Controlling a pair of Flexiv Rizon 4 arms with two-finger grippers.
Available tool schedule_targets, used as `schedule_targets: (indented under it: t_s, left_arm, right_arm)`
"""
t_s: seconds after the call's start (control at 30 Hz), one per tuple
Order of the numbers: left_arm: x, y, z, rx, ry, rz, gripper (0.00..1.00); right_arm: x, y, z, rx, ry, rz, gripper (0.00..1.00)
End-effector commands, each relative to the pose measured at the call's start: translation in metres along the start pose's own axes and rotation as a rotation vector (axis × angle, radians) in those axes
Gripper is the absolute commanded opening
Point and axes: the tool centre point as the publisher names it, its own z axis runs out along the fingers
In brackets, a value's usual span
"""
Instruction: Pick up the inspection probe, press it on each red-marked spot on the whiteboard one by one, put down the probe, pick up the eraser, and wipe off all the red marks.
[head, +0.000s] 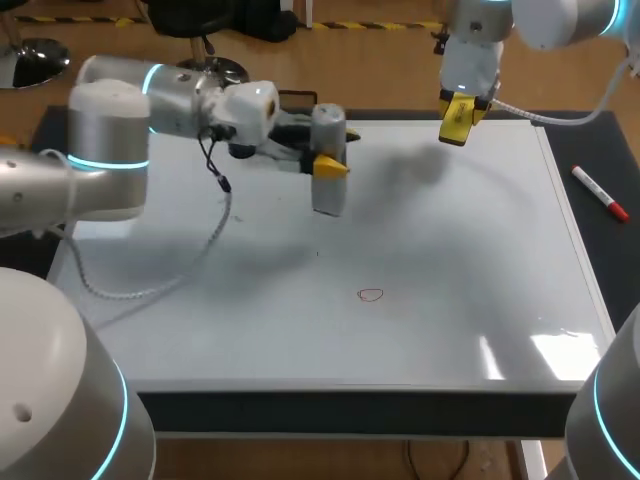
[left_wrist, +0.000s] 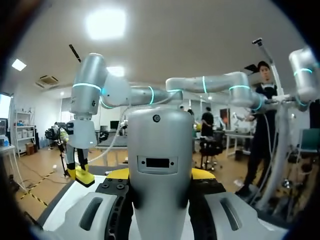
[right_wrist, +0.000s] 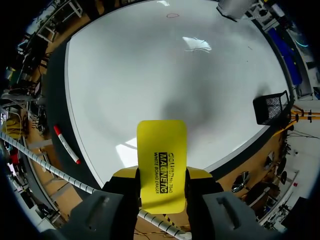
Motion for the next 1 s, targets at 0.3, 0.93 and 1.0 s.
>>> schedule_targets:
  t_s: [0.3,0.93,1.0]
  left_arm:
    - [0.01,0.027,0.023,0.003,0.151,-0.065,0.0]
    - [0.012,0.028,0.025,-0.001,0.159,-0.066,0.0]
    - [0.012,0.028,0.025,-0.001,0.159,-0.066,0.0]
  right_arm:
    - [0.0,0.0,-0.001,0.002,0.003,-0.002,0.0]
    - [0.0,0.0,-0.001,0.002,0.003,-0.002,0.0]
    - [0.0,0.0,-0.001,0.002,0.003,-0.002,0.0]
